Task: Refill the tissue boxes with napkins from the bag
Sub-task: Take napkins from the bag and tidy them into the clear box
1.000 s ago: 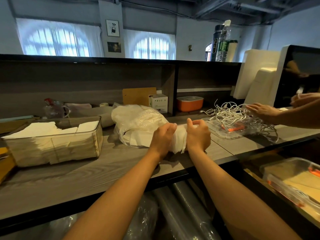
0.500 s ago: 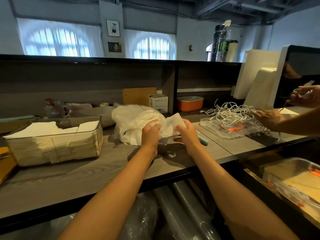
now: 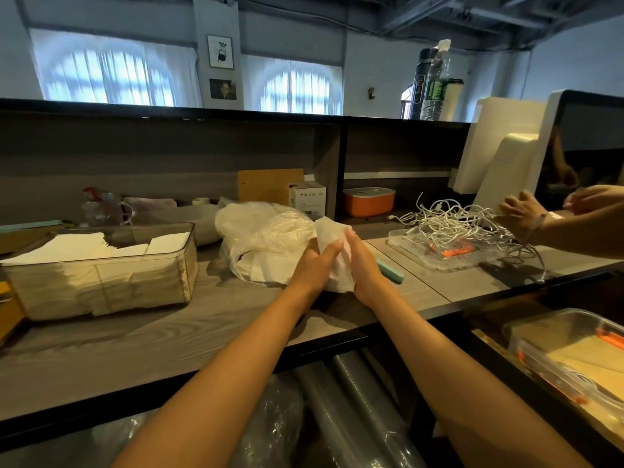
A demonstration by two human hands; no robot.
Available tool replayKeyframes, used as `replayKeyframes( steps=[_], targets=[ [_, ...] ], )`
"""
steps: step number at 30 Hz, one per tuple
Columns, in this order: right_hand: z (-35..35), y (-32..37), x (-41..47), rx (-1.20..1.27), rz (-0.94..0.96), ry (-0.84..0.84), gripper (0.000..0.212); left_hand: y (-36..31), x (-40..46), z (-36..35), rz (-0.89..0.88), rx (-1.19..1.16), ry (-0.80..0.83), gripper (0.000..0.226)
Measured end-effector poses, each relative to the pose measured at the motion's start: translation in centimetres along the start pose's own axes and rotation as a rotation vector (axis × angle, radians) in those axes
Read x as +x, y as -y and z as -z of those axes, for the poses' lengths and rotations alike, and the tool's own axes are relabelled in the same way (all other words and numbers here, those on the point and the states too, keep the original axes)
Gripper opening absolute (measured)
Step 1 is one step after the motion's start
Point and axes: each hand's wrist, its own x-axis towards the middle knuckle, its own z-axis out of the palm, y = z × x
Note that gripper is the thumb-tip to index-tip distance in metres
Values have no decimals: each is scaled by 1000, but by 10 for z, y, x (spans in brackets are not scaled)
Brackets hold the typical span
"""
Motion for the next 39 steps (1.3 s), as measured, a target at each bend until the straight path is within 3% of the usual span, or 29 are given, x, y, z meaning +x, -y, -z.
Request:
replayKeyframes(
  steps=[3,6,9,11,15,19,23,27,30,35,39],
  targets=[
    [2,-4,2,79,11,126,56,5,6,2,18,53,-139,43],
    [0,-4,-3,29,87,249,55,5,10,9,15,-86,-263,29],
    [-3,-7,-7,-192,191,329,41,5,11,10,-29,9,-318,34],
    [-3,-7,-8,-264,234,298,46,6,11,10,-18,47,-326,38],
    [3,-6,-9,-247,280,337,52,1,9,16,55,-205,-341,36],
    [9,-3,-1,-113,243,165,59,-1,8,25,32,-408,-372,37],
    [14,0,2,-43,230,-86,53,-1,5,28,33,-211,-282,29],
    [10,0,-4,-208,256,-56,48,0,5,26,17,81,-280,34],
    [6,-2,-1,-276,243,-34,50,-2,4,21,8,65,-345,37],
    [0,-2,1,-311,348,-68,18,1,9,12,-131,103,-453,20],
    [1,-3,8,-315,347,-187,11,6,15,13,-192,193,-507,12]
  ],
)
